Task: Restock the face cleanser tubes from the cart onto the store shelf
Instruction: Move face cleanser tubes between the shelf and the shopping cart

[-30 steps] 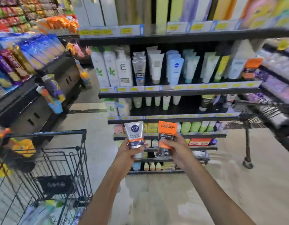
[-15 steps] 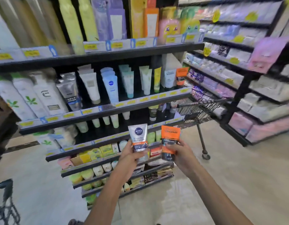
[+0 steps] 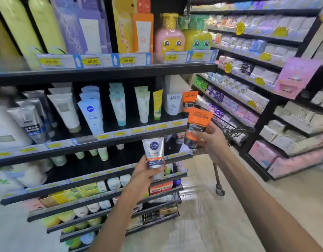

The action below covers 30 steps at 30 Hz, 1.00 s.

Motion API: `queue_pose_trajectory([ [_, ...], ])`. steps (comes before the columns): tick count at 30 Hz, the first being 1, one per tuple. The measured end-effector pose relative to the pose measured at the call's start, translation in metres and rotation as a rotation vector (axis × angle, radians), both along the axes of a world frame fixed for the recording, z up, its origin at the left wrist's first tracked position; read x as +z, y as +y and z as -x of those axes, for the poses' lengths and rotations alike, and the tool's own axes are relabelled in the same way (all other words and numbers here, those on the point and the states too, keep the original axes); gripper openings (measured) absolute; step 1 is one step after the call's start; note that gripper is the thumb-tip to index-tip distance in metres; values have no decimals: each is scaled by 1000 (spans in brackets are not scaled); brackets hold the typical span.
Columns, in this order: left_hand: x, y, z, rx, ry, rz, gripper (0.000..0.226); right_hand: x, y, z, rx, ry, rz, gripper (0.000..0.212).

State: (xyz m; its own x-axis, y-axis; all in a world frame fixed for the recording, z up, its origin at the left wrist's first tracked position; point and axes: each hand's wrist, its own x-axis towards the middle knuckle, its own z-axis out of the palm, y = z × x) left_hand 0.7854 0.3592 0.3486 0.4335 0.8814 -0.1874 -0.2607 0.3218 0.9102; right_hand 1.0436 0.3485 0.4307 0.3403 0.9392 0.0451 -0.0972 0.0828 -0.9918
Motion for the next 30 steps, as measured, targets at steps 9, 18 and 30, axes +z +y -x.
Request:
queue_pose_trajectory([
  [9, -3, 11, -44, 84, 64, 0, 64, 49, 94, -71, -8, -264, -84, 46],
  [18, -10, 16, -76, 187, 87, 18, 66, 28, 143, -110, 96, -440, -41, 47],
  [30, -34, 16, -103, 249, 83, -7, 76, -3, 168, -126, 163, -483, -7, 54],
])
